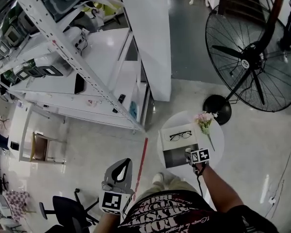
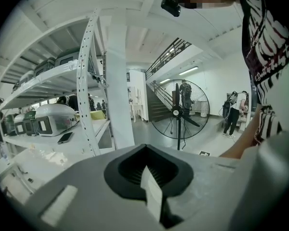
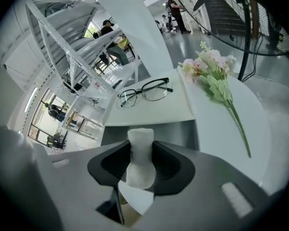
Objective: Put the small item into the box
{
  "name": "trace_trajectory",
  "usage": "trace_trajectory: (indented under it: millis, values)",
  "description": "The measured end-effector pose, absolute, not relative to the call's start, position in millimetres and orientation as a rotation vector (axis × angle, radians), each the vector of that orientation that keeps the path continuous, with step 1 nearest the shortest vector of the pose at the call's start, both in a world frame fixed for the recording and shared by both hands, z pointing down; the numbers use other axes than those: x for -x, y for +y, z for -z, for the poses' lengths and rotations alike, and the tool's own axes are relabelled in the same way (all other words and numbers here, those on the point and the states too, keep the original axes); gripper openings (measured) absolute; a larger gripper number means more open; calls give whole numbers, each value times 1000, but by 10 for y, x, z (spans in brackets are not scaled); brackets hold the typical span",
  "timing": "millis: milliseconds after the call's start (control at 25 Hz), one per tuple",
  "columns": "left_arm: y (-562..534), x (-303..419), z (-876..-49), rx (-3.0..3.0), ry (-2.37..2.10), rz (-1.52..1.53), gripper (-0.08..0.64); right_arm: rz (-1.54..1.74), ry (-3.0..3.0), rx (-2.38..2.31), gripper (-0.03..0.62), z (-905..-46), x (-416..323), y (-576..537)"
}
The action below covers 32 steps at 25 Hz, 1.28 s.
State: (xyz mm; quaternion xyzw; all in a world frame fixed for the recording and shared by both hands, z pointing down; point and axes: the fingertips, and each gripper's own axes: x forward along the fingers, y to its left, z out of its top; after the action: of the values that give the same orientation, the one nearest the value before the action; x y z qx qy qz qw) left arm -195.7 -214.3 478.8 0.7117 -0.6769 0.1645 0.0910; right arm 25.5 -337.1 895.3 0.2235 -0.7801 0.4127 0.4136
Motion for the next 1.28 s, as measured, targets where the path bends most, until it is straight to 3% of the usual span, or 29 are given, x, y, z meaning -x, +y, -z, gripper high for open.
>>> trace_trajectory:
  millis: [160, 360, 560, 640, 760, 1280]
  values:
    - [-2176, 1941, -4782, -2134, -1999, -494, 2, -998, -1942, -602, 177, -9061, -273, -3428]
    - [-2164, 1930, -4784, -2107, -1949, -543, 2, -1015, -1941, -652, 293, -9069, -321, -3459]
    - [-2207, 1924, -4786, -2184, -1938, -485, 2, -1035, -1959, -678, 295, -8976, -389, -3454]
    - [-2224, 1926, -4790, -2193, -1933, -477, 2, -1040, -1968, -690, 237, -8920, -428, -3454]
    - [-2294, 1897, -4712, -2245, -1919, -449, 2, -1018, -2004, -729, 29, -8760, -486, -3469]
    - [-2395, 1774, -4663, -2375, -1820, -411, 2, -859, -2130, -803, 29, -8111, -579, -3319]
